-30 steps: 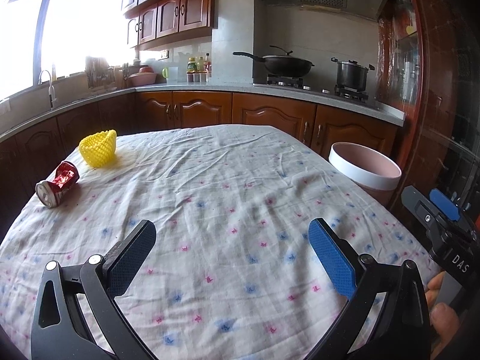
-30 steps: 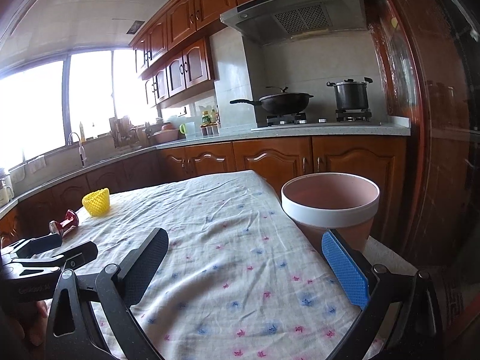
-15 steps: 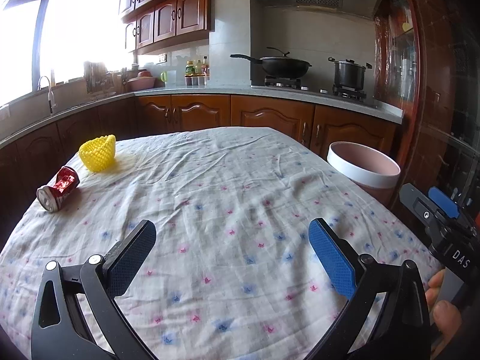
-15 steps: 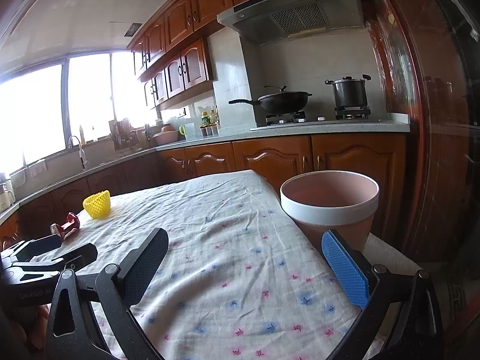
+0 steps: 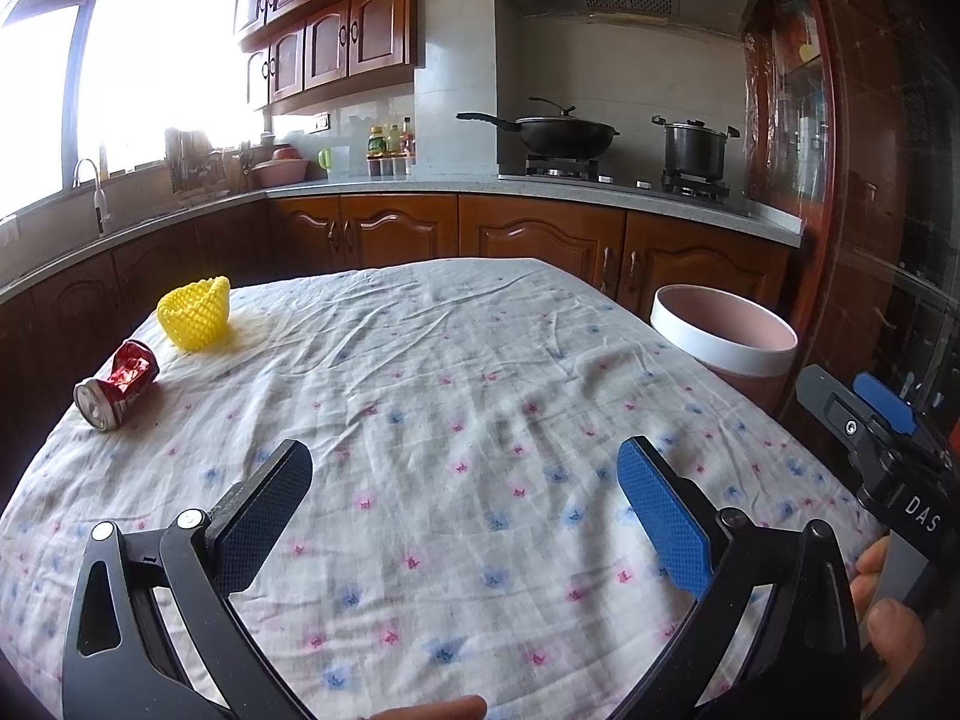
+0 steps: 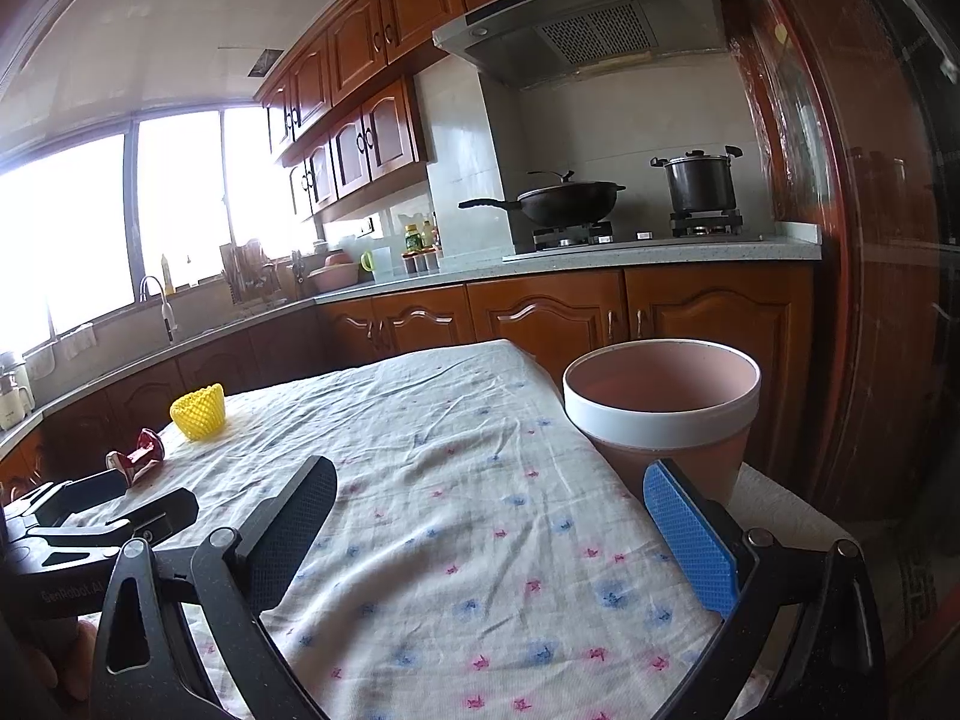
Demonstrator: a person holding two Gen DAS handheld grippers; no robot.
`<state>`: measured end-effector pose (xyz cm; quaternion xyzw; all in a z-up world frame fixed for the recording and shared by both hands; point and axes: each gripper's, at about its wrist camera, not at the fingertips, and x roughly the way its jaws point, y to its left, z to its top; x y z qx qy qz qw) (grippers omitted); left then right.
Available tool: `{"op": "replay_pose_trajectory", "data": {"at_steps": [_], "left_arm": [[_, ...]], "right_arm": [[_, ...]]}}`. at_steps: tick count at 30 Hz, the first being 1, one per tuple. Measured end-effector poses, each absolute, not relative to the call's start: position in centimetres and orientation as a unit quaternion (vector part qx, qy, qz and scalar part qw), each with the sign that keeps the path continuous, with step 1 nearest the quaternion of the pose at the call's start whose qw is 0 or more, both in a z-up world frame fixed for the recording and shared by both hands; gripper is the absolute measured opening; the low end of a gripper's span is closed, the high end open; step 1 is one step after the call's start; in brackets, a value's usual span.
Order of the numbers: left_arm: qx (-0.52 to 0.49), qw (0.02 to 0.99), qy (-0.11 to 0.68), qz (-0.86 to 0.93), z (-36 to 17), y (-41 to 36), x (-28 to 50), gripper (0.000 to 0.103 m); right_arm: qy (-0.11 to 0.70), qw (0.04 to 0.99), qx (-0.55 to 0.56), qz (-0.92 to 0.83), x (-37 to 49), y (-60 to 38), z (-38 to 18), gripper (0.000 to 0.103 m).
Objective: Collect trash
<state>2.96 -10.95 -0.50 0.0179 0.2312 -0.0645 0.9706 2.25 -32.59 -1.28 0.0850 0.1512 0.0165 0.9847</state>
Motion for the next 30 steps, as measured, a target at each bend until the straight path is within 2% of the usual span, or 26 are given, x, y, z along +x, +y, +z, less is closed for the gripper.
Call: {"op": "replay_pose_trajectory", "data": {"at_steps": [30], "left_arm": [[0.023, 0.971, 0.23, -0.065, -0.46, -11.01, 2.83, 0.103]], "right_arm": [[0.15, 0.985, 0.087, 0.018, 2.16, -31.91, -0.95, 0.103]]}}
